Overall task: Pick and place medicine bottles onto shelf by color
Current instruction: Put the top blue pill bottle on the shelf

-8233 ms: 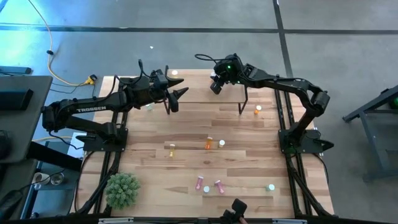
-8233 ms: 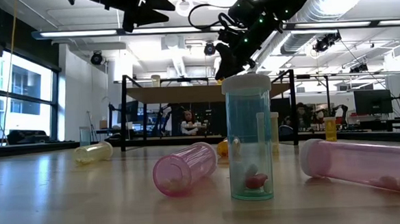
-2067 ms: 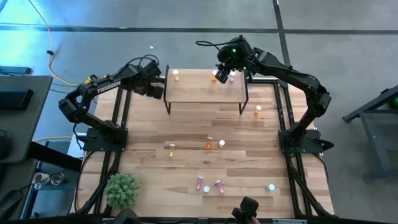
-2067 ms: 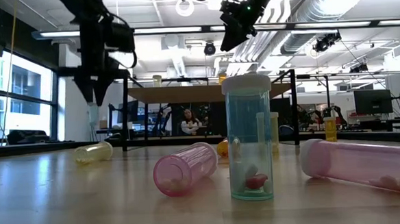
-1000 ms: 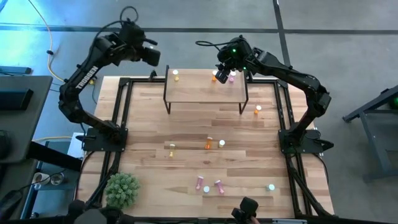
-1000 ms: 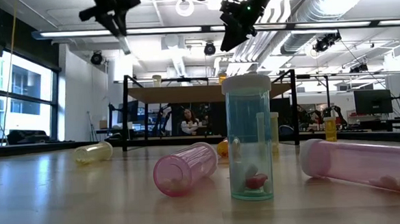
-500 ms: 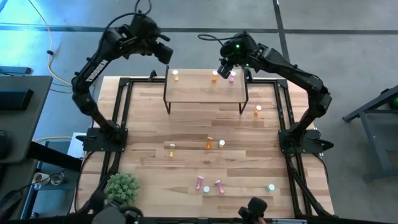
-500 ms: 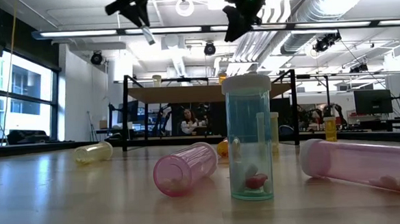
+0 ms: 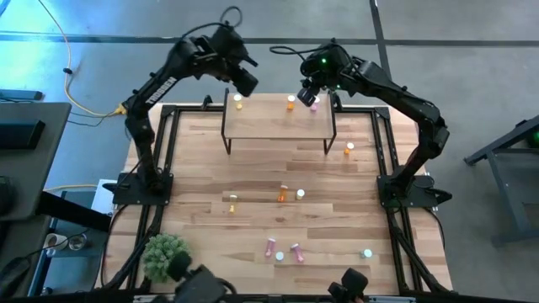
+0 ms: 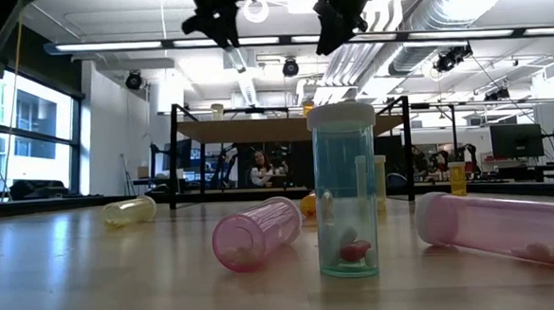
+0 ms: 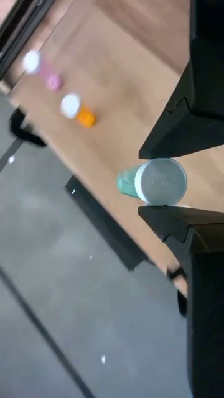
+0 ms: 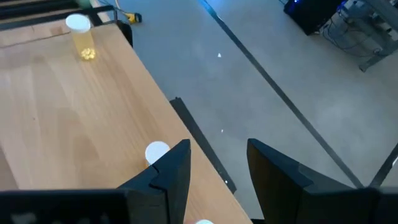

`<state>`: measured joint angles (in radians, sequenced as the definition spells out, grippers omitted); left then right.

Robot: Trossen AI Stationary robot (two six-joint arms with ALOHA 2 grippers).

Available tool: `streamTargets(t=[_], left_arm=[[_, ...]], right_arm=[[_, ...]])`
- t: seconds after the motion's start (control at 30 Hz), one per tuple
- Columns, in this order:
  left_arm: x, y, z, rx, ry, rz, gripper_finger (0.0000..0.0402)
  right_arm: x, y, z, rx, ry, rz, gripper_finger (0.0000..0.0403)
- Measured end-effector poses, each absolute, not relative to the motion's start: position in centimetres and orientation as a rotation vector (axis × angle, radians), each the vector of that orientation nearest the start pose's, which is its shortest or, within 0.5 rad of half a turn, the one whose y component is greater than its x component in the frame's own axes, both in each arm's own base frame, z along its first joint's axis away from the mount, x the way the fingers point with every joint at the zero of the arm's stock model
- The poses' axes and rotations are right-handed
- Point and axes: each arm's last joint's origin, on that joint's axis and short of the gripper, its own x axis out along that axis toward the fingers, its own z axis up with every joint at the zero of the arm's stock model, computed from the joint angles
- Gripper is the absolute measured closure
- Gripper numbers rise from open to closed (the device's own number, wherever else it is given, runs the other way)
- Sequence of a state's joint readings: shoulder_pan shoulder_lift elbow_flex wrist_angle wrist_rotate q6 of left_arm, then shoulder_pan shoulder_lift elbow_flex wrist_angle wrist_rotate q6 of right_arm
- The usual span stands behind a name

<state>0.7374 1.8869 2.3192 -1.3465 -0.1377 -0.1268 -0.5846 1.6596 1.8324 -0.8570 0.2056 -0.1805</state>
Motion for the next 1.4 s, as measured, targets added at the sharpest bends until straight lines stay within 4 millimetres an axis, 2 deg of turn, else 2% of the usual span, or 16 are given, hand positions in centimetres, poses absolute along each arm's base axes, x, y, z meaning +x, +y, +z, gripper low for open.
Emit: streamTargets(t=[0.2, 0.43, 1.1, 1.4], left_arm=[[28.7, 24.6, 41.3, -0.395, 0.928, 0.823, 0.0293], [30.3, 24.8, 39.5, -0.402, 0.984, 0.792, 0.0293], [33.0, 26.6, 34.8, -0.402, 1.117, 0.763, 0.0293], [33.4, 26.9, 34.1, -0.381, 1.139, 0.752, 0.0293]], right_arm=[[28.4, -20.1, 40.8, -0.036, 0.762, -0.860, 0.0253], [28.4, -20.1, 40.8, -0.038, 0.763, -0.873, 0.0253], [28.3, -20.0, 40.6, 0.036, 0.752, -0.895, 0.0253], [28.3, -20.0, 40.5, 0.037, 0.767, -0.893, 0.0253]])
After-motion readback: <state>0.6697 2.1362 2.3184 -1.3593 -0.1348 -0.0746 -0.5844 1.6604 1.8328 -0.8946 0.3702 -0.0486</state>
